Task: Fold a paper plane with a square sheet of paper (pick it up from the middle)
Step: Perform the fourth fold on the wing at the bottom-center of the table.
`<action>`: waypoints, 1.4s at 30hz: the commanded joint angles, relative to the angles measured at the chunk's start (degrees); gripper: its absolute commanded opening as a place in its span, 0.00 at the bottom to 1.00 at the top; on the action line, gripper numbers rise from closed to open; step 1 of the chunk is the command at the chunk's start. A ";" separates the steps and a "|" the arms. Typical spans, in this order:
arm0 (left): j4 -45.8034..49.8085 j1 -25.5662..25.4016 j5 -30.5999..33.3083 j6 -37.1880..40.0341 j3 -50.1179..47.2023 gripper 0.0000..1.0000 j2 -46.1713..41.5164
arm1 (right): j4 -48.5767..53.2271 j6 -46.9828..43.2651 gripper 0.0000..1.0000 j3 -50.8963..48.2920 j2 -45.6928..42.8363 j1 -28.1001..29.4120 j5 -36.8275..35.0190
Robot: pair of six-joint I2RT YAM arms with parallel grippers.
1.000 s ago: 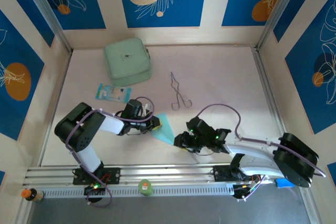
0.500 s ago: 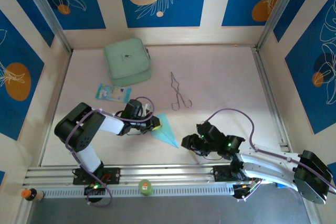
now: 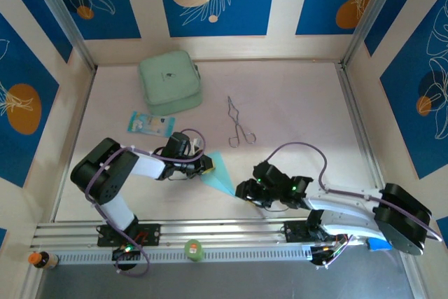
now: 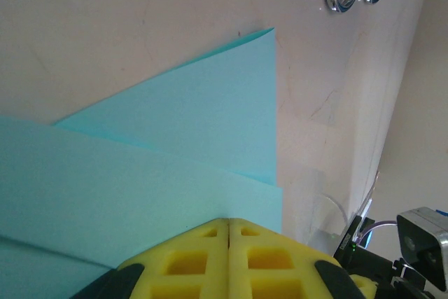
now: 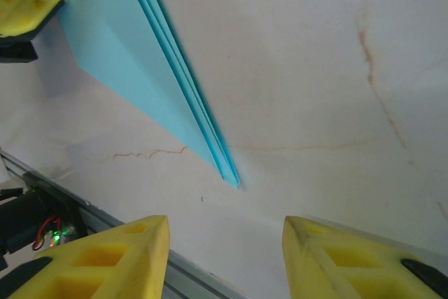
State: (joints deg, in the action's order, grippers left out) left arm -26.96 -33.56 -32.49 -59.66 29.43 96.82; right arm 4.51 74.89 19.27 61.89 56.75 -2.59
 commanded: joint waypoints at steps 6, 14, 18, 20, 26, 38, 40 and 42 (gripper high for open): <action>4.99 -0.06 2.21 0.50 -1.70 0.00 1.44 | -1.60 -0.51 0.46 4.99 7.28 1.57 1.35; 3.83 -0.06 1.63 -0.27 -1.78 0.00 2.19 | -5.08 1.01 0.45 2.03 7.13 -0.12 2.59; 4.06 -0.10 1.51 -0.24 -1.67 0.00 2.03 | -3.86 2.14 0.44 1.83 6.67 -0.21 1.96; 4.20 -0.10 1.52 -0.27 -1.61 0.00 1.99 | -2.51 2.70 0.44 1.91 6.73 -0.24 1.55; 4.02 -0.10 1.73 -0.54 -1.91 0.00 1.62 | -0.05 2.42 0.45 2.88 7.13 0.18 1.62; 3.24 -0.08 1.77 -1.15 -2.36 0.00 1.45 | -5.86 1.02 0.43 3.01 10.27 -0.06 4.86; 2.98 -0.15 1.90 -1.21 -2.61 0.00 1.36 | -7.09 1.01 0.42 2.43 9.65 -0.32 4.63; 2.50 -0.07 1.85 -1.51 -2.88 0.00 1.36 | -8.65 1.65 0.41 1.29 8.24 -0.61 4.02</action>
State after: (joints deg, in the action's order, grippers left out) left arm -28.42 -33.56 -32.51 -60.20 28.80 96.86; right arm 0.30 76.55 21.89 70.94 56.40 1.23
